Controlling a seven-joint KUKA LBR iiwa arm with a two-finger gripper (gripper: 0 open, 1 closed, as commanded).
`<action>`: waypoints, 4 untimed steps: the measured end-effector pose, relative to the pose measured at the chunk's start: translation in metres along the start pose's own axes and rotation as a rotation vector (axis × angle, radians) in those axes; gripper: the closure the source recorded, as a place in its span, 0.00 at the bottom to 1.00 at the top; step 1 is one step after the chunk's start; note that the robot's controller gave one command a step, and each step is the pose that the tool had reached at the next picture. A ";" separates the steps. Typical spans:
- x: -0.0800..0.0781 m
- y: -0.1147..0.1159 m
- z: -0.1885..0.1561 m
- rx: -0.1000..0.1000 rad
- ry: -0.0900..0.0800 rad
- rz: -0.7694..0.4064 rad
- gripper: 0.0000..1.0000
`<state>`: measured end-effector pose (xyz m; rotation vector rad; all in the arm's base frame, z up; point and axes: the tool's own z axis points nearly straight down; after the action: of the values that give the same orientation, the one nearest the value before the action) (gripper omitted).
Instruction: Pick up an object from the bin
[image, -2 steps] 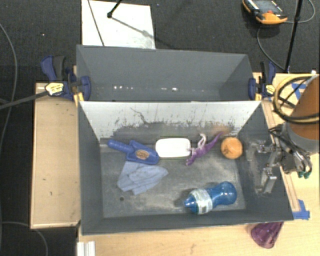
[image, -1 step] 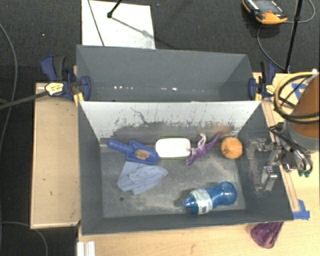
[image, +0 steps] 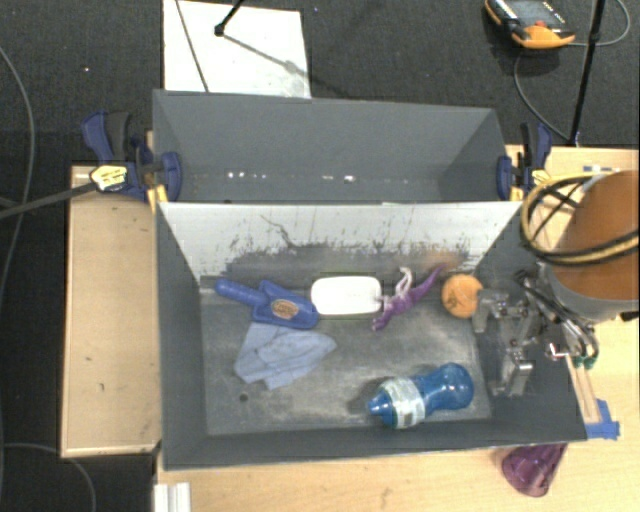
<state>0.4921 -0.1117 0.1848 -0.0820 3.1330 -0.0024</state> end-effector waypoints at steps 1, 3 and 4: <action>-0.005 0.001 0.060 0.000 -0.001 -0.159 0.00; -0.009 0.013 0.087 -0.006 0.002 -0.349 0.00; -0.004 0.067 0.114 0.000 -0.001 -0.143 1.00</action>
Offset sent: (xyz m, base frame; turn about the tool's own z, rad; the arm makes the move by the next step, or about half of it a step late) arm -0.0058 0.0441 -0.1051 -0.3099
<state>0.4935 -0.0449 0.0702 -0.3049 3.1182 -0.0026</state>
